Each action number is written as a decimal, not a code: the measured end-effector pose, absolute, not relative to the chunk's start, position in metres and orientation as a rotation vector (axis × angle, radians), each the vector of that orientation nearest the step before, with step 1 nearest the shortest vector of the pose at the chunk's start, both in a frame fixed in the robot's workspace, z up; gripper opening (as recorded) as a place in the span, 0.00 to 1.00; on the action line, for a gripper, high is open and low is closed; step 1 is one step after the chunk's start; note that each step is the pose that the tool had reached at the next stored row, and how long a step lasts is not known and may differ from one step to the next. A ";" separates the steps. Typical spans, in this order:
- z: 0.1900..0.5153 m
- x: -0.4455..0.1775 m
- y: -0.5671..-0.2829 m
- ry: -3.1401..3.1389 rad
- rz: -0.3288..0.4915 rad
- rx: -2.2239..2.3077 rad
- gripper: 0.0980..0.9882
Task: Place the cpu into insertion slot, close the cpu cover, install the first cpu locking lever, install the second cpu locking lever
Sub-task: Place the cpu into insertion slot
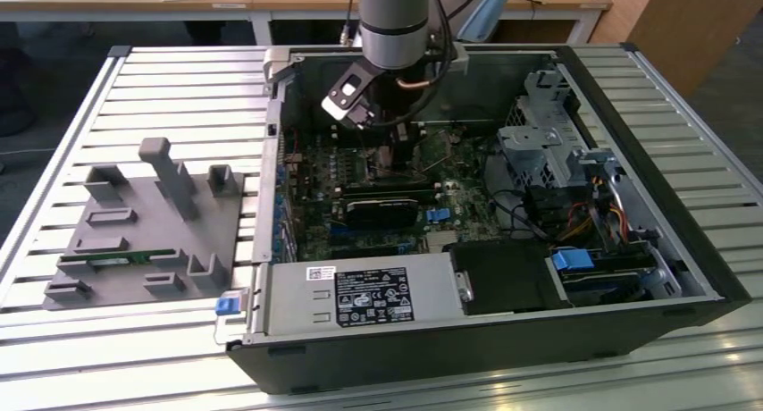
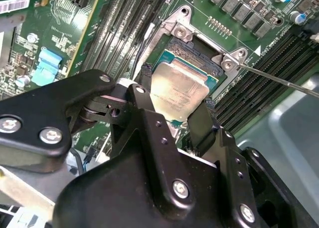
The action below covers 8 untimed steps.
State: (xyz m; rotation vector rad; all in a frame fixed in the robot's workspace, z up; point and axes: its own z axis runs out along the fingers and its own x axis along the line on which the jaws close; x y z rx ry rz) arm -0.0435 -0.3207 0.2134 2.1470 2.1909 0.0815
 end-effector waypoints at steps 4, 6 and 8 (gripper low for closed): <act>0.210 -0.044 -0.320 2.188 0.081 2.150 0.50; 0.209 -0.044 -0.320 2.188 0.081 2.150 0.50; 0.208 -0.044 -0.320 2.188 0.081 2.150 0.50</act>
